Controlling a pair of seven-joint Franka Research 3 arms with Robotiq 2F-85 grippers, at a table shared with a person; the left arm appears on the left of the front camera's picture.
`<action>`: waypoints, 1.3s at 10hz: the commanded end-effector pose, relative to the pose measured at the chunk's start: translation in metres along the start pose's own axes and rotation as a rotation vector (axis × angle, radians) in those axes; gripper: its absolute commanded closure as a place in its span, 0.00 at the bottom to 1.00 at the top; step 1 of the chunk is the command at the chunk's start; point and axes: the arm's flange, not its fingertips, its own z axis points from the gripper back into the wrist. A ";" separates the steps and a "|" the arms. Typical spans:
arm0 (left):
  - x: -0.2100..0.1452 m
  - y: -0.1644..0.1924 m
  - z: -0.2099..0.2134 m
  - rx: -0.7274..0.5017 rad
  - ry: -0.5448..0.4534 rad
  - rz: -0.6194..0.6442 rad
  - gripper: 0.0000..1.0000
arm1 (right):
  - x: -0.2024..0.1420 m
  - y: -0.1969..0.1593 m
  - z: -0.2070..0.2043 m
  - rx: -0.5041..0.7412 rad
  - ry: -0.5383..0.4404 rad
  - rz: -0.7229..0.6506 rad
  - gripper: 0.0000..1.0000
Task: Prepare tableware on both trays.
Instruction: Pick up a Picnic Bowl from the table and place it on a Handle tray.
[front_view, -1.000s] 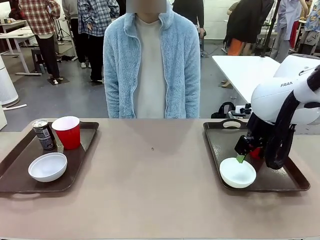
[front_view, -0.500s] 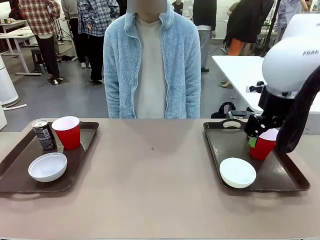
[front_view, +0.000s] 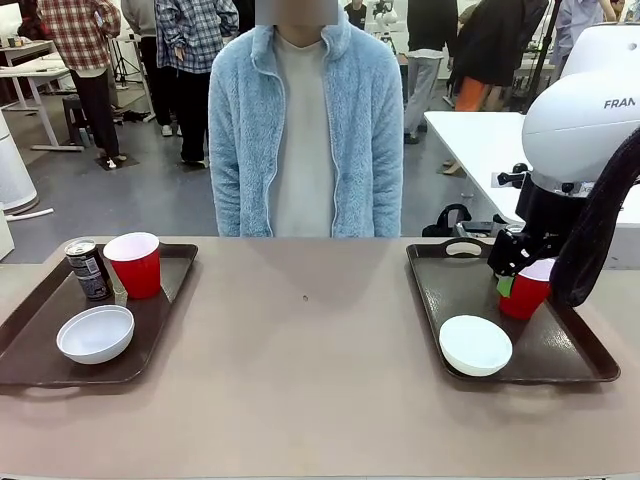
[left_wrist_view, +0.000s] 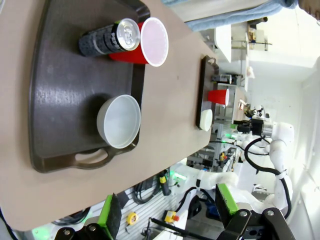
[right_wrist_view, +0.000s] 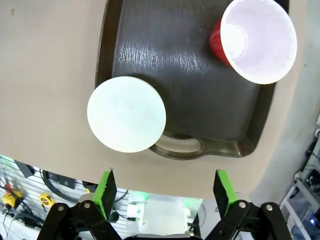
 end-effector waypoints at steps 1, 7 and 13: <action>-0.002 0.000 0.002 0.011 0.002 -0.001 0.00 | 0.001 -0.003 -0.003 0.003 -0.017 0.016 0.00; -0.002 0.000 0.002 0.011 0.002 -0.001 0.00 | -0.007 -0.023 0.026 0.201 -0.028 -0.049 0.00; -0.002 0.000 0.002 0.011 0.002 -0.001 0.00 | -0.014 -0.213 0.048 0.919 -0.029 -0.393 0.00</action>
